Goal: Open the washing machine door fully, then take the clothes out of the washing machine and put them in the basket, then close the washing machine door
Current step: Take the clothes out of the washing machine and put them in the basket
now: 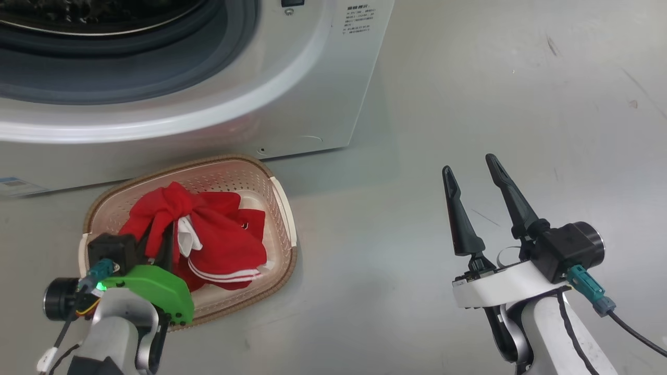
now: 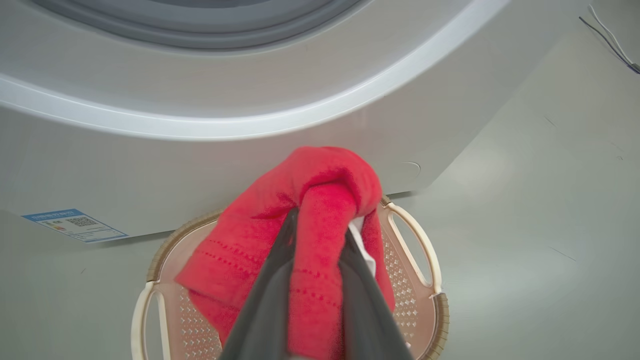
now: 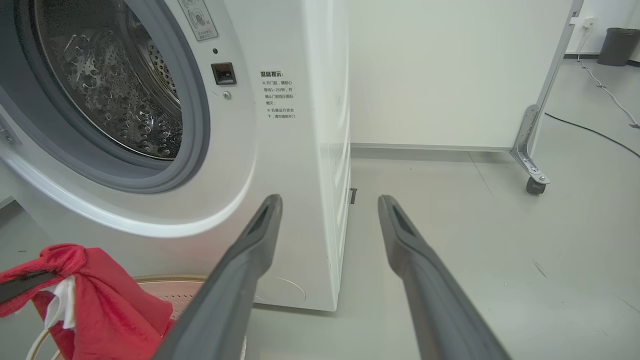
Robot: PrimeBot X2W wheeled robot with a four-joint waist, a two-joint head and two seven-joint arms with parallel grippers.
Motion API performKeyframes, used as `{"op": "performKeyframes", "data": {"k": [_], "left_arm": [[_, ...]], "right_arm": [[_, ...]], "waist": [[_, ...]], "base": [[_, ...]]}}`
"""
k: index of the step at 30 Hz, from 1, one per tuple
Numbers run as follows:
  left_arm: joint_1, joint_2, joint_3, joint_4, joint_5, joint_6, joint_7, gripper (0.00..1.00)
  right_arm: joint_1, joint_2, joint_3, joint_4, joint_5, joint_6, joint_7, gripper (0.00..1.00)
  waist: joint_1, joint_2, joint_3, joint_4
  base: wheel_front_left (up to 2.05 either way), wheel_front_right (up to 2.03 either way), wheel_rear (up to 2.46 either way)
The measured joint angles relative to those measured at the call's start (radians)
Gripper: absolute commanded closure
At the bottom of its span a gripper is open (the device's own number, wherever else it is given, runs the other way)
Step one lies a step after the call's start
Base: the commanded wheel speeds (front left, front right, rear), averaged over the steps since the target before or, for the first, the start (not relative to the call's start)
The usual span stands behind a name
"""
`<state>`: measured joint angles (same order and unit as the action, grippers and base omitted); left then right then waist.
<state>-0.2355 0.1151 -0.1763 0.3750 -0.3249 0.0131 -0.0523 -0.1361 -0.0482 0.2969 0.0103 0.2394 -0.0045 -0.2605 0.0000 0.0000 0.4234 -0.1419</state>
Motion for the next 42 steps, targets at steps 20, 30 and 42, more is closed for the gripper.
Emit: {"op": "performKeyframes", "data": {"k": [20, 30, 42], "left_arm": [[-0.24, 0.008, 0.079, 0.292, -0.091, -0.027, 0.096, 1.0], [-0.297, -0.002, 0.108, 0.427, -0.142, -0.054, 0.119, 1.0], [-0.339, -0.01, 0.116, 0.535, -0.154, -0.075, 0.087, 0.0]], "right_arm": [[-0.113, 0.0, 0.033, -0.035, 0.016, -0.018, 0.0, 0.0], [-0.143, 0.0, 0.042, -0.028, 0.016, -0.025, 0.0, 0.0], [-0.151, -0.001, 0.045, -0.002, 0.016, -0.025, 0.0, 0.0]], "waist": [[0.0, 0.0, 0.23, -0.071], [0.0, 0.0, 0.271, -0.089], [0.0, 0.0, 0.254, -0.088]], "base": [[0.0, 0.0, 0.0], [0.0, 0.0, 0.0], [0.0, 0.0, 0.0]]}}
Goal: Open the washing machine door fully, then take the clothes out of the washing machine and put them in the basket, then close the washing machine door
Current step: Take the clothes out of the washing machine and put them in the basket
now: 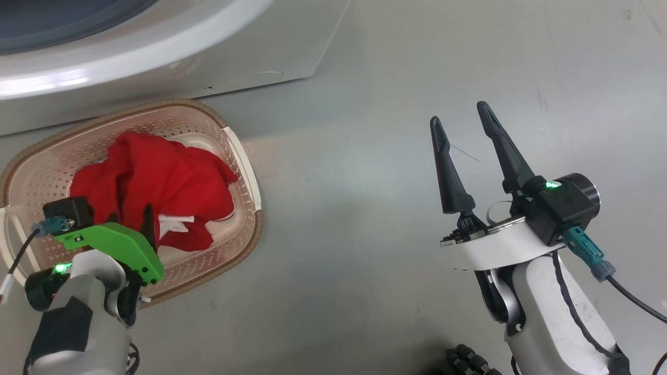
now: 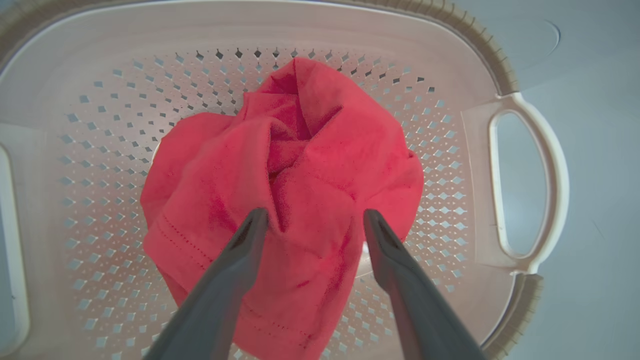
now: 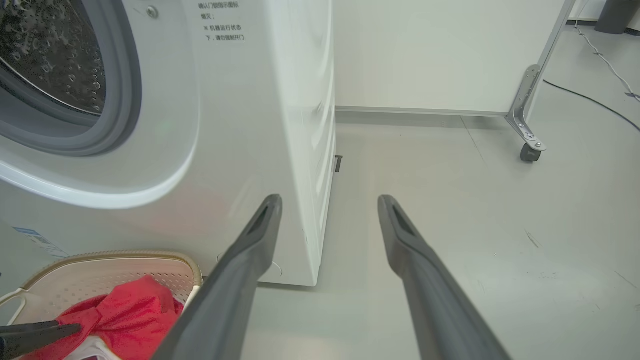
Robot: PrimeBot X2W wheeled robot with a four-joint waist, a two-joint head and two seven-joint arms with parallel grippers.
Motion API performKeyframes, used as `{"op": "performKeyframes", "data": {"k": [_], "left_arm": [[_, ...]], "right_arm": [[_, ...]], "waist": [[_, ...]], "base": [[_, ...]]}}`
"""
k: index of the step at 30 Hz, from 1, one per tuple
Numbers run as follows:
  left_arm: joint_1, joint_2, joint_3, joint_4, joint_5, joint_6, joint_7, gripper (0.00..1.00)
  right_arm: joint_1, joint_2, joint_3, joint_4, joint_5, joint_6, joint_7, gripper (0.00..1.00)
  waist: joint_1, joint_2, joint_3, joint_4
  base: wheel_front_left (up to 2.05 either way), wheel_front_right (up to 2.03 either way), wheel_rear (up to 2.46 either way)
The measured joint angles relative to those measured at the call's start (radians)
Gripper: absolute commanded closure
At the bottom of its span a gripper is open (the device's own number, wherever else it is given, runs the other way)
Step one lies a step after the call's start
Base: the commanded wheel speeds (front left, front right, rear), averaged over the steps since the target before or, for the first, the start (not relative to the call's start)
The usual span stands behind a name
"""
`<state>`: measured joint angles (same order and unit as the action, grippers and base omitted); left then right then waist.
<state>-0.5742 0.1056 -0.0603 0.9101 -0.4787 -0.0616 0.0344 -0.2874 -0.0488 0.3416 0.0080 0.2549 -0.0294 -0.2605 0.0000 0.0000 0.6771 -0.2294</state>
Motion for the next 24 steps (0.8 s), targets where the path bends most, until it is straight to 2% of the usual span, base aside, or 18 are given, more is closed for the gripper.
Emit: {"op": "performKeyframes", "data": {"k": [8, 17, 24], "left_arm": [[0.001, -0.015, -0.009, 0.04, 0.006, -0.012, -0.095, 0.0], [0.022, -0.028, -0.042, 0.023, 0.04, -0.027, -0.263, 0.0], [0.057, -0.042, -0.054, -0.02, 0.041, -0.036, -0.284, 0.0]], "right_arm": [[-0.004, 0.0, -0.001, 0.02, 0.002, 0.0, 0.0, 0.0], [0.001, -0.001, -0.014, 0.062, 0.001, 0.001, 0.0, 0.0], [0.029, -0.001, -0.033, 0.089, -0.003, 0.009, 0.0, 0.0]], "waist": [[0.0, 0.0, -0.046, 0.016], [0.0, 0.0, -0.133, 0.047], [0.0, 0.0, -0.208, 0.077]], "base": [[0.0, 0.0, 0.0], [0.0, 0.0, 0.0], [0.0, 0.0, 0.0]]}}
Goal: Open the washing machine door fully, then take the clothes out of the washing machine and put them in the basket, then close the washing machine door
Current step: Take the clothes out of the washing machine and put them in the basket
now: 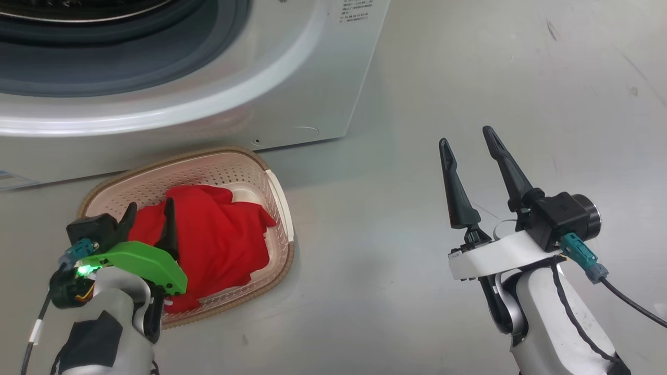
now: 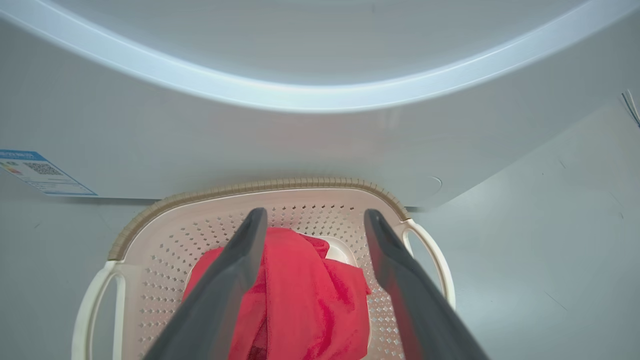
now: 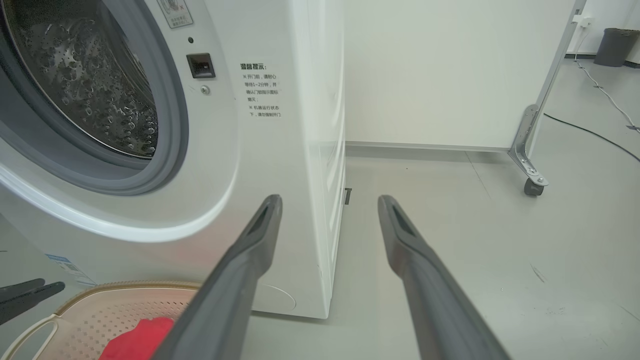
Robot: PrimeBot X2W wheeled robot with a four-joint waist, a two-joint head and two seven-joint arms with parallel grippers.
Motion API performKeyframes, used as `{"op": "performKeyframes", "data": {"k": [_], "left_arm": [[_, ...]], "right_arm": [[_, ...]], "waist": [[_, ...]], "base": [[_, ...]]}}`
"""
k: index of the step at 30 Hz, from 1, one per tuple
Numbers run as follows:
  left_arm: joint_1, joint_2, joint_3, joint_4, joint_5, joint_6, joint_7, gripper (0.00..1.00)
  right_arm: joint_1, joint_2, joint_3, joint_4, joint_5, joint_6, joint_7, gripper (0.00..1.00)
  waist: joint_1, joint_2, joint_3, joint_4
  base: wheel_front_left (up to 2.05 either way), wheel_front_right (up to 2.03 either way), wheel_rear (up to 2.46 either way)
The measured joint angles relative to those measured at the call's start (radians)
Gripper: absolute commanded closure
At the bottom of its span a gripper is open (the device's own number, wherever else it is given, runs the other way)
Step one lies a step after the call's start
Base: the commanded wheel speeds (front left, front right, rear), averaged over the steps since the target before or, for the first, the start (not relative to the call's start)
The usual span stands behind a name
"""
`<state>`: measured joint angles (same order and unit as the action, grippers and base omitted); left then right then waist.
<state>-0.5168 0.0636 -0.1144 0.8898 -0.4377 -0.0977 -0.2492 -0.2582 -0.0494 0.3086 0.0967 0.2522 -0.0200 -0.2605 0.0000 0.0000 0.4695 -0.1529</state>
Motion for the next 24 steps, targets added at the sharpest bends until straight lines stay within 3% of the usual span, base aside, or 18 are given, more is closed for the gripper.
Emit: {"op": "performKeyframes", "data": {"k": [11, 24], "left_arm": [[0.03, -0.01, -0.003, -0.153, 0.035, -0.006, -0.003, 0.0], [0.129, -0.009, 0.021, -0.434, 0.101, 0.002, -0.003, 0.0]], "right_arm": [[0.052, 0.0, -0.013, 0.019, -0.002, 0.002, 0.0, 0.0], [0.111, 0.0, -0.037, 0.034, -0.003, 0.01, 0.0, 0.0]], "waist": [[0.0, 0.0, -0.104, 0.051], [0.0, 0.0, -0.221, 0.098]], "base": [[0.0, 0.0, 0.0], [0.0, 0.0, 0.0]]}}
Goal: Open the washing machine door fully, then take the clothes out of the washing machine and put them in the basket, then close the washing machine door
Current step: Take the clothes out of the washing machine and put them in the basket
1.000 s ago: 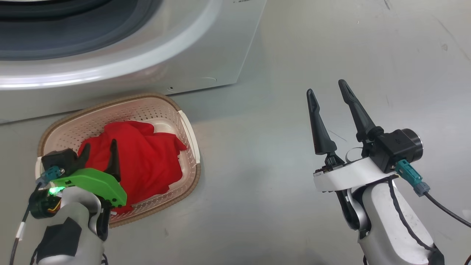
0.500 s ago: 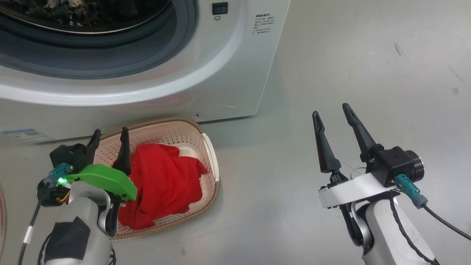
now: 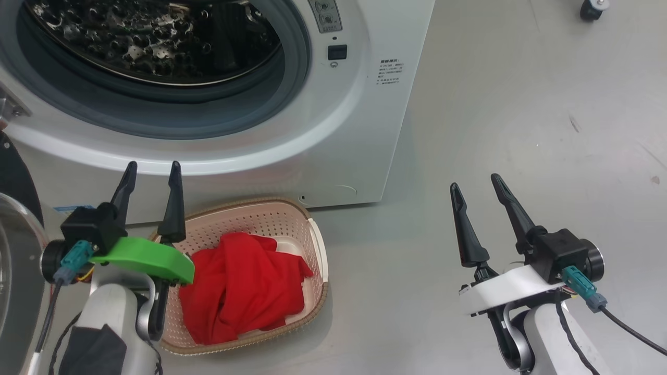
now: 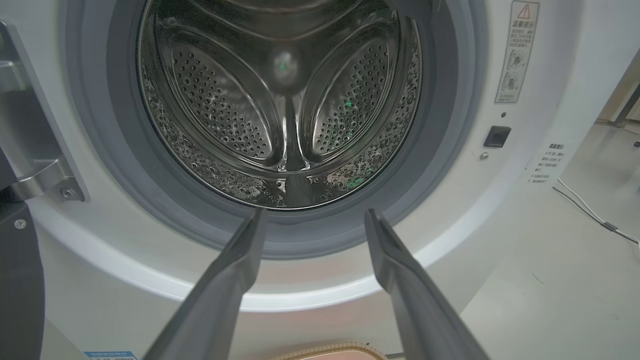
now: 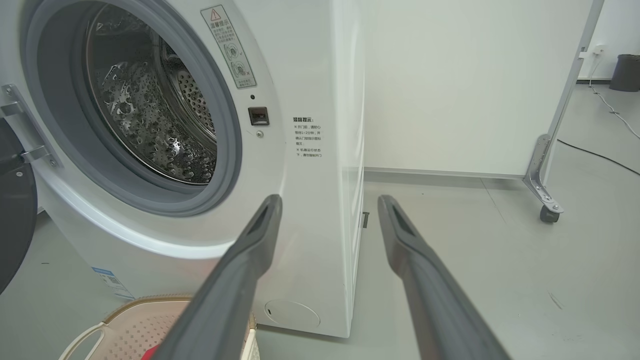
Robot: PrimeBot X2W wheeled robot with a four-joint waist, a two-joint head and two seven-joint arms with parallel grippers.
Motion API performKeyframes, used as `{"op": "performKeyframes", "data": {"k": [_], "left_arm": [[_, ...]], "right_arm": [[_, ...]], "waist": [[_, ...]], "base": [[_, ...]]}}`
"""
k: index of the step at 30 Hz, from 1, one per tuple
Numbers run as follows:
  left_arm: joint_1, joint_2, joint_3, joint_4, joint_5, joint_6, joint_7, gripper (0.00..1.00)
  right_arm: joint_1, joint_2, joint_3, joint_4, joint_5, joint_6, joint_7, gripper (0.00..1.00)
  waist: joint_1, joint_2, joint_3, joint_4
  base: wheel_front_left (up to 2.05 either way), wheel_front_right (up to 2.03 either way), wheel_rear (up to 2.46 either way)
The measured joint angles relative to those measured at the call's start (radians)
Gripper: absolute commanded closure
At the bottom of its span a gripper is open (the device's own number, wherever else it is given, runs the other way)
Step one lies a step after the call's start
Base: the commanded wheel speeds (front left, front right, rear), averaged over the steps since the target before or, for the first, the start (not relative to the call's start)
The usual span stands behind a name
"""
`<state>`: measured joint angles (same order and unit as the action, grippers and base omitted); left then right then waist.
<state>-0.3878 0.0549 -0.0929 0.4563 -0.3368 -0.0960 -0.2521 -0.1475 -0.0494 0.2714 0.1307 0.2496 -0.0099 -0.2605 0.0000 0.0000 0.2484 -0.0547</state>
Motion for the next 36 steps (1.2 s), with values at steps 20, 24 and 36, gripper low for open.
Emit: {"op": "performKeyframes", "data": {"k": [20, 24, 36], "left_arm": [[0.303, -0.001, -0.014, -0.177, 0.026, 0.072, 0.0, 0.0], [0.358, -0.001, -0.017, -0.2, 0.026, 0.079, 0.0, 0.0], [0.444, -0.001, -0.042, -0.298, 0.027, 0.106, 0.021, 0.0]], "right_arm": [[0.126, 0.002, -0.043, 0.011, -0.011, 0.008, 0.0, 0.0], [0.147, 0.003, -0.045, 0.011, -0.012, 0.008, 0.0, 0.0], [0.181, 0.004, -0.055, -0.002, -0.012, 0.007, 0.0, 0.0]], "waist": [[0.0, 0.0, -0.155, 0.019], [0.0, 0.0, -0.174, 0.02], [0.0, 0.0, -0.192, 0.021]], "base": [[0.0, 0.0, 0.0], [0.0, 0.0, 0.0], [0.0, 0.0, 0.0]]}}
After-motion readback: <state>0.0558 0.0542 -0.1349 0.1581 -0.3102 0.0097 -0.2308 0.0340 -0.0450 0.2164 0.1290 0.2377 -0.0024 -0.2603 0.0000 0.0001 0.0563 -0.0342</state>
